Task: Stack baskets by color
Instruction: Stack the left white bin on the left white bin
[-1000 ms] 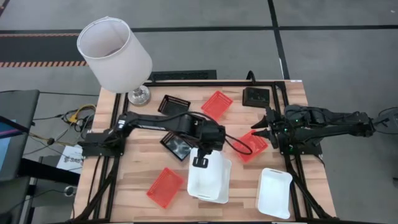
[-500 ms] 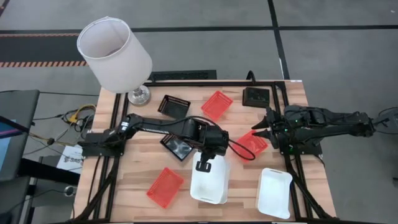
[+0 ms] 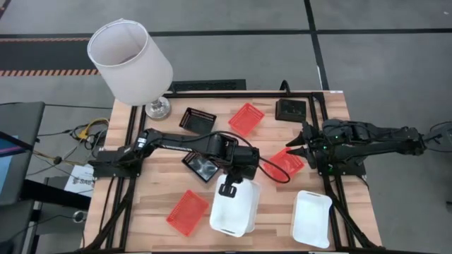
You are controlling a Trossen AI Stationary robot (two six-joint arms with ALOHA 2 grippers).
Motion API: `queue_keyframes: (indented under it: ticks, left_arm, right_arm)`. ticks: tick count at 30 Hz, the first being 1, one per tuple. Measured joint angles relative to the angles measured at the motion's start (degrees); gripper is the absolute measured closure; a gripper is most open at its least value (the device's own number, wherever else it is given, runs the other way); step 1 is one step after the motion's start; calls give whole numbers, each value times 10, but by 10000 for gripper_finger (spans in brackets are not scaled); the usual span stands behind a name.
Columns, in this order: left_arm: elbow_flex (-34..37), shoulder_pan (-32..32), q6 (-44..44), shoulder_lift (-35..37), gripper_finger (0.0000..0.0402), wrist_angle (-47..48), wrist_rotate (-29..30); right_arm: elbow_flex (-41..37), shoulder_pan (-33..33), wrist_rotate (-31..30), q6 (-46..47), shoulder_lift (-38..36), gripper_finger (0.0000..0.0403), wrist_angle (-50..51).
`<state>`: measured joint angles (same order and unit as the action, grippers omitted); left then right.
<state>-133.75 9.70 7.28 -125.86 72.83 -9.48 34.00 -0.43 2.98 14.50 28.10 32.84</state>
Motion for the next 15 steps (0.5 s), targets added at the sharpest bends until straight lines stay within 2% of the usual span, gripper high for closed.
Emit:
queue_keyframes:
  ticks: [3,15]
  left_arm:
    - [0,0,7,0,402,4,-19]
    - [0,-11,38,-4,402,25,-22]
  right_arm:
    - [0,0,0,0,0,241,0]
    - [0,0,0,5,0,242,0]
